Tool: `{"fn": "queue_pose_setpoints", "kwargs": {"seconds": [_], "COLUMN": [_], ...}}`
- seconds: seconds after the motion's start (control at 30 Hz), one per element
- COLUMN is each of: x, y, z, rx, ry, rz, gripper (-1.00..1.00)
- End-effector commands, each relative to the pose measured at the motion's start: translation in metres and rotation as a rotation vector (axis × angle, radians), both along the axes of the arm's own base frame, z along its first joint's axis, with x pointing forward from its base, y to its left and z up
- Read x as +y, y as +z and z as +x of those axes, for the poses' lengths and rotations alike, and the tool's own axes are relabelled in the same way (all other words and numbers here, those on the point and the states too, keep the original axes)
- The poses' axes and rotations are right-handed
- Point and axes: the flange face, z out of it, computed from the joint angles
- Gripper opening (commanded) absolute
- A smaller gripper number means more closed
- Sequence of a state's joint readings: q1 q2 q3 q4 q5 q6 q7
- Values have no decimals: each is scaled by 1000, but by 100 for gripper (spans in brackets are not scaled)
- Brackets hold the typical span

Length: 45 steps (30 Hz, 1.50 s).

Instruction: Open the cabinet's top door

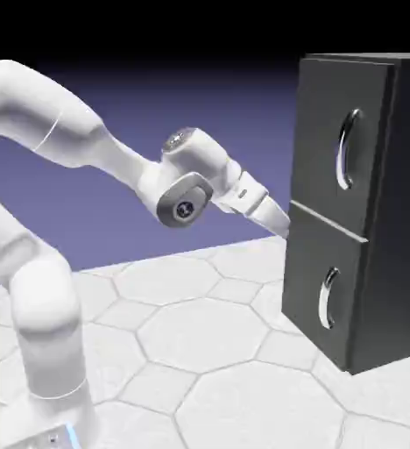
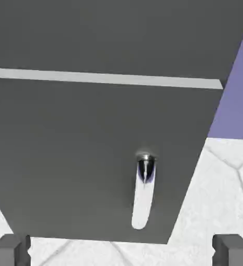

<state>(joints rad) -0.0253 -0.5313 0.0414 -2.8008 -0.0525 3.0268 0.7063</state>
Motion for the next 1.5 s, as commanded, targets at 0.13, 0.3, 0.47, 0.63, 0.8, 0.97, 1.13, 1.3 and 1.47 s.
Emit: {"fn": "queue_pose_setpoints", "kwargs": {"seconds": [0.13, 0.3, 0.47, 0.63, 0.8, 0.97, 1.13, 1.3, 1.47], "x": [20, 37, 55, 75, 98, 120, 135, 135, 113], "y": [-59, -123, -181, -224, -247, -247, -224, -178, -114], "z": [20, 28, 25, 17, 9, 8, 17, 35, 56], "rx": [182, 357, 484, 526, 462, 293, 53, -201, -390], "ry": [259, 562, 901, 1254, 1591, 1869, 2046, 2091, 1986], "rz": [-310, -538, -694, -799, -890, -1006, -1188, -1460, -1820], "gripper": [0, 0, 0, 0, 0, 0, 0, 0, 0]}}
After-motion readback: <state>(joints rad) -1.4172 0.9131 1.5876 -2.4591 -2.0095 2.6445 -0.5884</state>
